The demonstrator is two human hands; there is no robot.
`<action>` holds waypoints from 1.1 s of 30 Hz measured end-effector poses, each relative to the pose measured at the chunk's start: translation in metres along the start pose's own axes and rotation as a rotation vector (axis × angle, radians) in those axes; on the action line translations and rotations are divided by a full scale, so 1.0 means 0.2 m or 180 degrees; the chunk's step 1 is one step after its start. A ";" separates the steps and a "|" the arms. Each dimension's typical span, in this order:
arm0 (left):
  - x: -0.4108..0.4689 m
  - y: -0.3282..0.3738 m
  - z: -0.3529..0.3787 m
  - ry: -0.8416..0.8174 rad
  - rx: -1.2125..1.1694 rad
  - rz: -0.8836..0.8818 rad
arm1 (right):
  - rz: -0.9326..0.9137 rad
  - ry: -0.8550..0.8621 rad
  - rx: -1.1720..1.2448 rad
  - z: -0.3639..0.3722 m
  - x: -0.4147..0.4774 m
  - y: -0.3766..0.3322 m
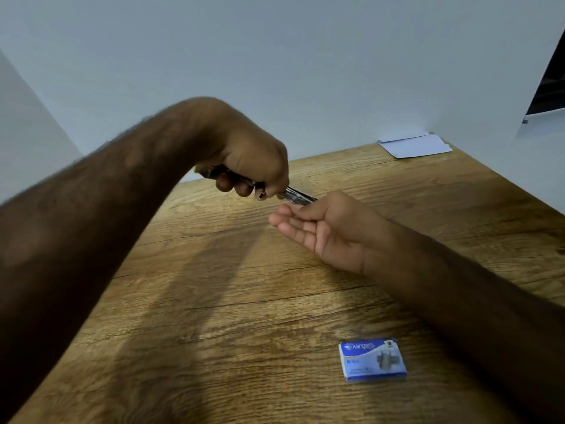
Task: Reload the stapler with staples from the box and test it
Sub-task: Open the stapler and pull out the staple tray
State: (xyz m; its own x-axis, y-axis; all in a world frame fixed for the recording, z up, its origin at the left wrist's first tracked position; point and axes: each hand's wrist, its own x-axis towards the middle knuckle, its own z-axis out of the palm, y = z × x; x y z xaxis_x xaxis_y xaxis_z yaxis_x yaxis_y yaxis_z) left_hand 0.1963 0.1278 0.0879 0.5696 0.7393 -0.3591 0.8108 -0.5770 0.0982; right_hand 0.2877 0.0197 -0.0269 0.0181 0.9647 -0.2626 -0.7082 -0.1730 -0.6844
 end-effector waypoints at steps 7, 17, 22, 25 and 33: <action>-0.03 -0.15 0.07 -0.0759 -0.0821 0.0669 | -0.0177 -0.0063 -0.0119 -0.02 -0.01 -0.05; 0.00 -0.28 0.34 -0.0318 -0.2229 0.1281 | -0.0687 -0.0043 -0.0994 -0.06 -0.01 -0.08; 0.01 -0.27 0.44 -0.0006 -0.2596 0.1377 | -0.0832 0.0049 -0.1187 -0.08 0.01 -0.08; 0.01 -0.26 0.47 0.0218 -0.2553 0.1496 | -0.0784 0.0051 -0.1125 -0.08 0.02 -0.07; -0.01 -0.22 0.59 0.0338 -0.3164 0.1724 | -0.1262 0.0388 -0.2075 -0.06 0.02 -0.05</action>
State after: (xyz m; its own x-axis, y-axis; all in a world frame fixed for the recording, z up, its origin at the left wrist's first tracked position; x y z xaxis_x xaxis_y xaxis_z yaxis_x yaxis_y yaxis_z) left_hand 0.1443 0.1101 -0.0260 0.8477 0.5296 0.0304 0.1751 -0.3335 0.9263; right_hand 0.3035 0.0230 -0.0299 0.2879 0.9569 0.0387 -0.0744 0.0627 -0.9953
